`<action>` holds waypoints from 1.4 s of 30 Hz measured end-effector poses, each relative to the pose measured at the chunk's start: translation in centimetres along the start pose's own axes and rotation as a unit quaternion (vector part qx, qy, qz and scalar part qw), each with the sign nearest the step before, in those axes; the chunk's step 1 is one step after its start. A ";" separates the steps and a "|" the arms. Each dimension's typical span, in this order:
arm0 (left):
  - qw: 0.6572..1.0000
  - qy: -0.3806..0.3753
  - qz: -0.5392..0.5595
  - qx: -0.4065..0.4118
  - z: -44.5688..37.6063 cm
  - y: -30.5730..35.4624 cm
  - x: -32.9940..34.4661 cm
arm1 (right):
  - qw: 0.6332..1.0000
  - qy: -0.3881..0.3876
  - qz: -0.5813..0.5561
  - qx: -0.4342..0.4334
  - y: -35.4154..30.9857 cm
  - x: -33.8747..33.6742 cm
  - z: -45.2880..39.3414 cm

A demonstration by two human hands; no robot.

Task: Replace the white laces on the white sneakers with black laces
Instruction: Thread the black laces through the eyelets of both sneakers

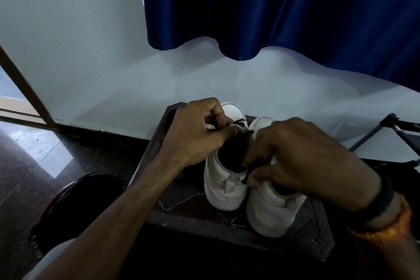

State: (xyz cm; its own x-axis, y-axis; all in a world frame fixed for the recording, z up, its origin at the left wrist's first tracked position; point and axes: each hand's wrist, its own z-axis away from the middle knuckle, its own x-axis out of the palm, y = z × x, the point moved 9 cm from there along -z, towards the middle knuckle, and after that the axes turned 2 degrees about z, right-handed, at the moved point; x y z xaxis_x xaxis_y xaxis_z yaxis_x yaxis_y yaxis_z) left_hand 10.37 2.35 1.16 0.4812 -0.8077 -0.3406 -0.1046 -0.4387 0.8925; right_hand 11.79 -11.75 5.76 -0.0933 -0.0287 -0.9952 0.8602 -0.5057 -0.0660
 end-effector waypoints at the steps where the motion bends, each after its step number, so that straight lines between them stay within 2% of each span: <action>1: 1.000 0.000 -0.002 0.001 0.0 0.0 0.0 | 1.000 0.005 -0.016 -0.001 0.3 0.0 -0.1; 4: 1.000 0.002 -0.007 -0.001 0.0 0.0 0.0 | 0.995 0.054 -0.086 0.007 1.5 -0.5 -0.5; 7: 1.000 0.006 -0.015 -0.002 -0.1 0.0 -0.1 | 0.989 0.113 -0.092 0.020 1.7 -1.0 -1.1; 10: 1.000 0.007 -0.017 0.005 0.0 0.1 -0.1 | 0.996 0.079 0.010 0.047 1.0 0.8 -1.9; 12: 1.000 0.008 -0.013 0.008 0.0 0.1 -0.1 | 0.984 0.103 0.133 0.052 0.0 1.6 -2.3; 14: 1.000 0.007 -0.009 0.008 0.0 0.1 0.0 | 0.977 0.106 0.172 0.071 -1.2 1.5 -2.1; 16: 1.000 0.006 -0.008 0.006 0.0 0.1 0.0 | 0.987 0.070 0.134 0.052 -1.1 1.9 -1.9; 17: 1.000 0.004 -0.009 0.007 0.1 0.1 0.0 | 0.995 0.011 0.087 0.043 -0.6 2.3 -1.5; 18: 1.000 0.003 -0.013 0.009 0.1 0.2 -0.1 | 0.998 -0.015 0.039 0.045 -0.2 1.7 -1.0; 19: 1.000 0.003 -0.016 0.011 0.1 0.2 -0.1 | 0.998 0.009 -0.008 0.067 0.6 0.4 -0.5; 21: 1.000 0.003 -0.015 0.012 0.1 0.2 -0.1 | 0.984 0.114 -0.077 0.110 2.6 -2.1 0.2; 23: 1.000 0.008 -0.012 0.009 0.2 0.2 -0.2 | 0.975 0.156 -0.082 0.133 3.6 -2.5 -0.1; 26: 1.000 0.014 -0.025 0.010 0.2 0.3 -0.2 | 0.976 0.142 -0.072 0.145 3.2 -1.0 -1.6; 30: 0.999 0.012 -0.035 0.014 0.1 0.4 -0.2 | 0.972 0.161 -0.034 0.167 3.8 0.2 -2.7; 35: 0.999 0.009 -0.040 0.017 0.1 0.5 -0.2 | 0.965 0.174 -0.046 0.189 3.7 0.8 -3.3; 42: 0.999 0.003 -0.031 0.020 0.2 0.6 0.0 | 0.969 0.172 0.018 0.175 3.1 2.0 -4.0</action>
State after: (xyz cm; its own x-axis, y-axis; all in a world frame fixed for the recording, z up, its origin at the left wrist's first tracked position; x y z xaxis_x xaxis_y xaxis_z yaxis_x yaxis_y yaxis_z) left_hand 10.15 1.99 1.61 0.4933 -0.7762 -0.3927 -0.1091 -0.5031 0.8573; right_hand 16.31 -9.93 3.32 0.1583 0.2068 -0.9655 0.6309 -0.7734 -0.0622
